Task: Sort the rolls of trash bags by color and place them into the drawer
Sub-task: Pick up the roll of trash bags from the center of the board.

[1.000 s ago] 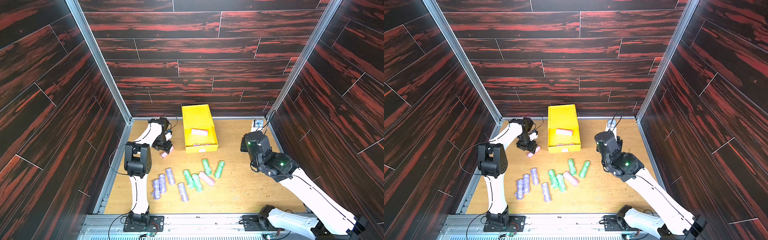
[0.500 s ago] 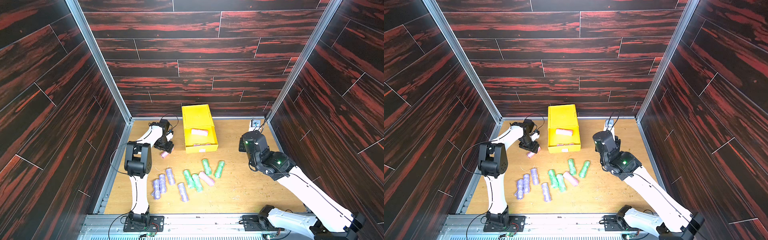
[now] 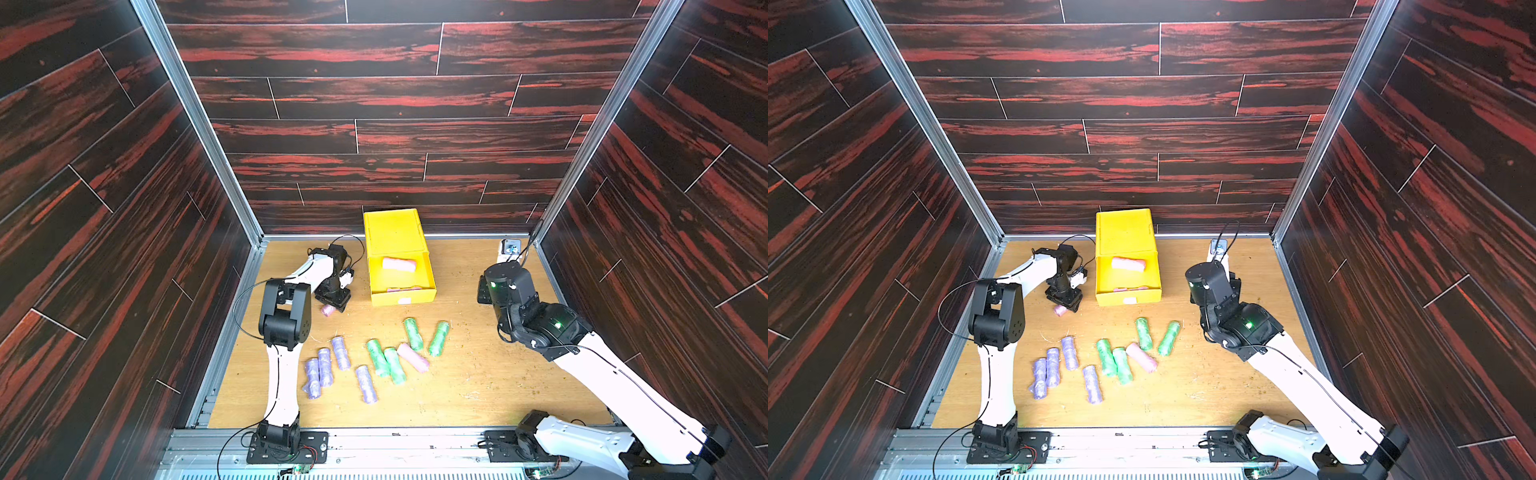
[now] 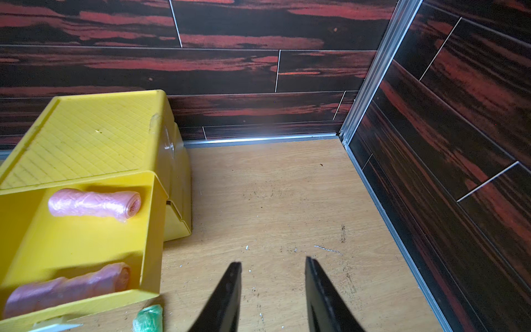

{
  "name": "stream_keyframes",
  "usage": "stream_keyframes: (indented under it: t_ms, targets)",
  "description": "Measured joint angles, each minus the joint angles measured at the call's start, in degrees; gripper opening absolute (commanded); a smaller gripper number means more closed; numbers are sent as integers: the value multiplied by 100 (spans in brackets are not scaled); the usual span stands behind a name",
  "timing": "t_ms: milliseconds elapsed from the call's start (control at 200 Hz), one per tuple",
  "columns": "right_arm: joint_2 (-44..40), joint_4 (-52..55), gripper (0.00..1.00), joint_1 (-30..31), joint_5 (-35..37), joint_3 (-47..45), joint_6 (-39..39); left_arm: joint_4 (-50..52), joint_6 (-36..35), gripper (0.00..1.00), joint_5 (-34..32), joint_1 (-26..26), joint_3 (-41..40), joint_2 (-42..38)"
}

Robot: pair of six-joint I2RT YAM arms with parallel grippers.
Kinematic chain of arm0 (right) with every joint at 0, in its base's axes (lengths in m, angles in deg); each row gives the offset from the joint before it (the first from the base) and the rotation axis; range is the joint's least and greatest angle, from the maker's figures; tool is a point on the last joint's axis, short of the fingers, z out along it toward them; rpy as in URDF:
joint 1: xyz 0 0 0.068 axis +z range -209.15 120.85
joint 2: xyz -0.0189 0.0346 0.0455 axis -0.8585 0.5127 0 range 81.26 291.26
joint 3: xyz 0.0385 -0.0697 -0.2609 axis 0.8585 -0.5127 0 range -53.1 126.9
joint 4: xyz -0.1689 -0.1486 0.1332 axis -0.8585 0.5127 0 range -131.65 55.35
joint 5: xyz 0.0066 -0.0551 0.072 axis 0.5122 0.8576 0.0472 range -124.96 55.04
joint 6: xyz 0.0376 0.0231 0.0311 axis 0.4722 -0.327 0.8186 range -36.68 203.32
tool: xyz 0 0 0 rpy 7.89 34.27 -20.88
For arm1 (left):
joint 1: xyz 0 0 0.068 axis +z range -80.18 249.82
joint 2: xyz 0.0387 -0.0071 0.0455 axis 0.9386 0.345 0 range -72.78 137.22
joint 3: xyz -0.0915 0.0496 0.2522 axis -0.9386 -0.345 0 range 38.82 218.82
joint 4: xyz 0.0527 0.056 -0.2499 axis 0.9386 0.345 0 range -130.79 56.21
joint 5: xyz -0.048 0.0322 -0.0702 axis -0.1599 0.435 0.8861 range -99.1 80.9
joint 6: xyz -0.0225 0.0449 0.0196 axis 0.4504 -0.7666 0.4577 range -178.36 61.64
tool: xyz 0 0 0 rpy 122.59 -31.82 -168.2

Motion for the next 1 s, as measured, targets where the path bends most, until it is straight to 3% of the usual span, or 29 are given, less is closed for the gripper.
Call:
stream_keyframes:
  t_ms: [135, 291, 506, 711, 857, 1002]
  targets:
    - [0, 13, 40, 0, 2, 0, 0, 4, -35, 22, -63, -15, 85, 2]
    - [0, 17, 41, 0, 37, 0, -2, 24, -28, 6, -201, -31, 94, -17]
    - [0, 68, 41, -2, 42, 15, -22, 142, 63, 4, -586, 22, -85, -581]
    - [-26, 85, 41, -4, 96, 55, -68, 7, 179, 1, -1051, -33, -138, -2503]
    - [-68, 103, 40, -4, 151, 55, -107, -520, -291, 2, -852, -702, -98, -3856]
    - [-131, 127, 40, -4, 140, 55, -105, -649, -966, 1, -468, -1355, 326, -3862]
